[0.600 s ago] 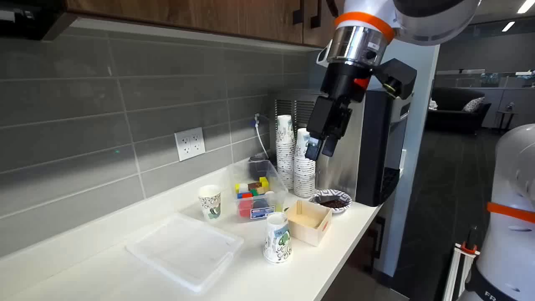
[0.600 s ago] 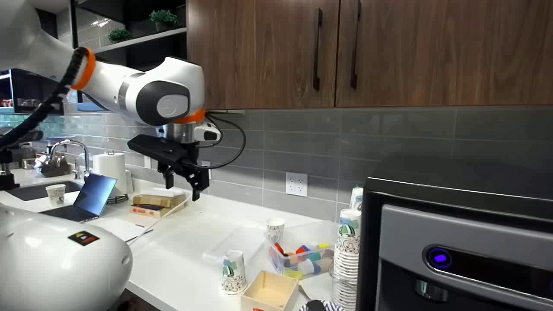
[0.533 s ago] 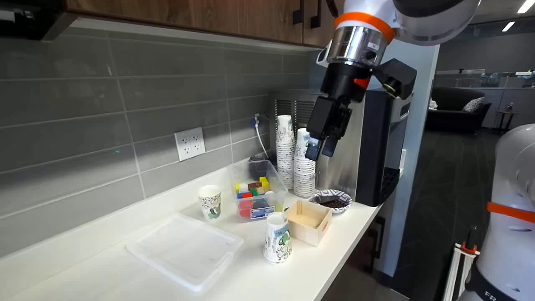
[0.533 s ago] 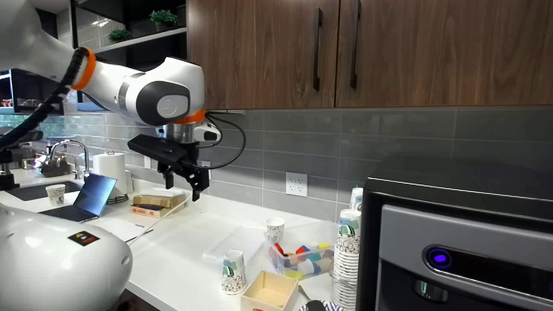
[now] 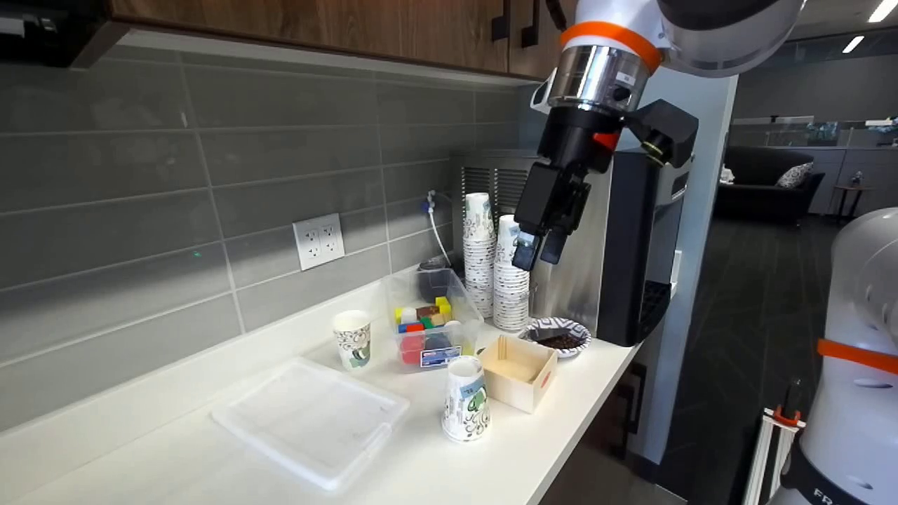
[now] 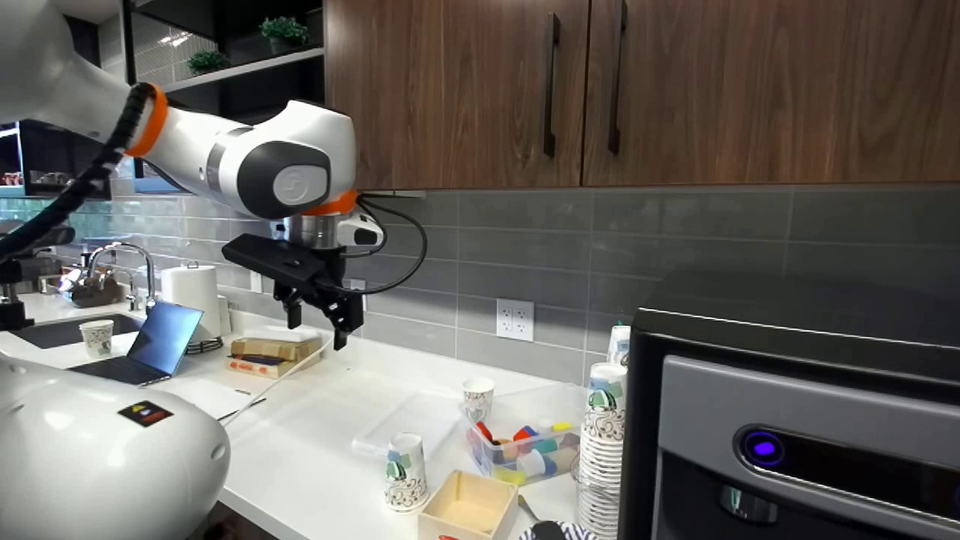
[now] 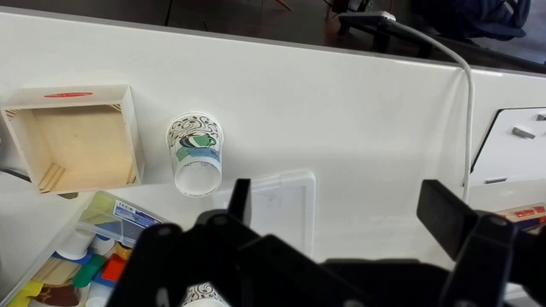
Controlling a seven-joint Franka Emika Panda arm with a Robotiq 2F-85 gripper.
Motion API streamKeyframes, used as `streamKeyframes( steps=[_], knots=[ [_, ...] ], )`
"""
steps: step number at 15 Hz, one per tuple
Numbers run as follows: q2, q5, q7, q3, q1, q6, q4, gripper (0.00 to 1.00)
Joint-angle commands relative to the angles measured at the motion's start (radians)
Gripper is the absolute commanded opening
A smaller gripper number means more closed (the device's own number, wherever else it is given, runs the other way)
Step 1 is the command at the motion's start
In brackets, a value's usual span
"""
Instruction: Open and close the top left cabinet door
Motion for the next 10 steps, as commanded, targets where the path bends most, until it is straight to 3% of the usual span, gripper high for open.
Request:
streamKeyframes(
  steps=[1, 10],
  knots=[
    [0.000, 0.009, -0.008, 0.009, -0.012, -0.006, 0.003, 1.00],
    [-0.002, -0.004, -0.002, 0.019, -0.020, -0.003, 0.008, 1.00]
  ],
)
